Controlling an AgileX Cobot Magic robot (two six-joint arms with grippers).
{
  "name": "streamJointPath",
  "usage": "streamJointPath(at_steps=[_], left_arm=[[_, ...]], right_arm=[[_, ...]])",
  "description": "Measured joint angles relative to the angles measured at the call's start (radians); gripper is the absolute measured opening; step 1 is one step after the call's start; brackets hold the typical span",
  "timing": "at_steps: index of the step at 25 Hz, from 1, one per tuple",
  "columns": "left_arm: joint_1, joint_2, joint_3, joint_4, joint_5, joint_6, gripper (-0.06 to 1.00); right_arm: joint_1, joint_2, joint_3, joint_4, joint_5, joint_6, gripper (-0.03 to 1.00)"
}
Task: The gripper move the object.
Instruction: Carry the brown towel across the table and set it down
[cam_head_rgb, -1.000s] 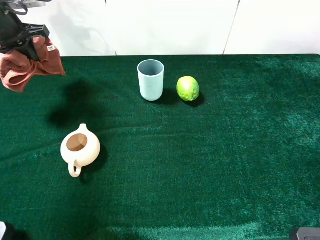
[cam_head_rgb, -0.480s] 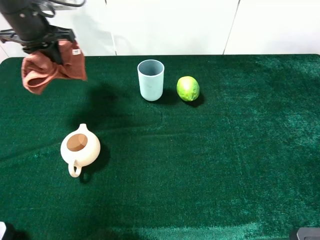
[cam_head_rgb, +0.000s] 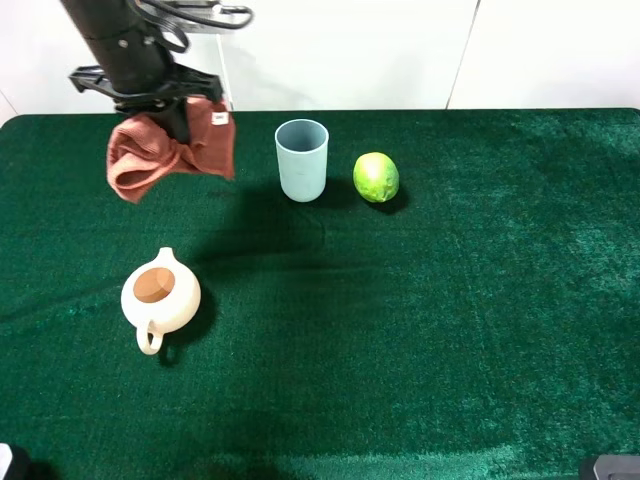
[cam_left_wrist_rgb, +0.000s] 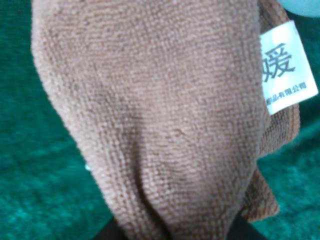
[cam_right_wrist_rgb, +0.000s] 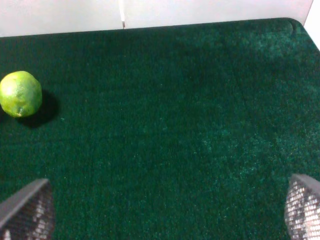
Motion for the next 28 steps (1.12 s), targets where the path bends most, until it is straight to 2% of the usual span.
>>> streamJointPath(at_steps=[15,20,28], left_arm=[[-0.221,0.000,0.000,-0.002,0.000,-0.059,0.19],[-0.324,0.000,0.000,-0.003,0.000,-0.085,0.19],[-0.429,0.000,0.007,0.001,-0.007,-0.112,0.19]], right_arm=[[0.000,0.000,0.000,0.000,0.000,0.000,0.69],[0.000,0.000,0.000,0.000,0.000,0.000,0.69],[0.000,0.000,0.000,0.000,0.000,0.000,0.69]])
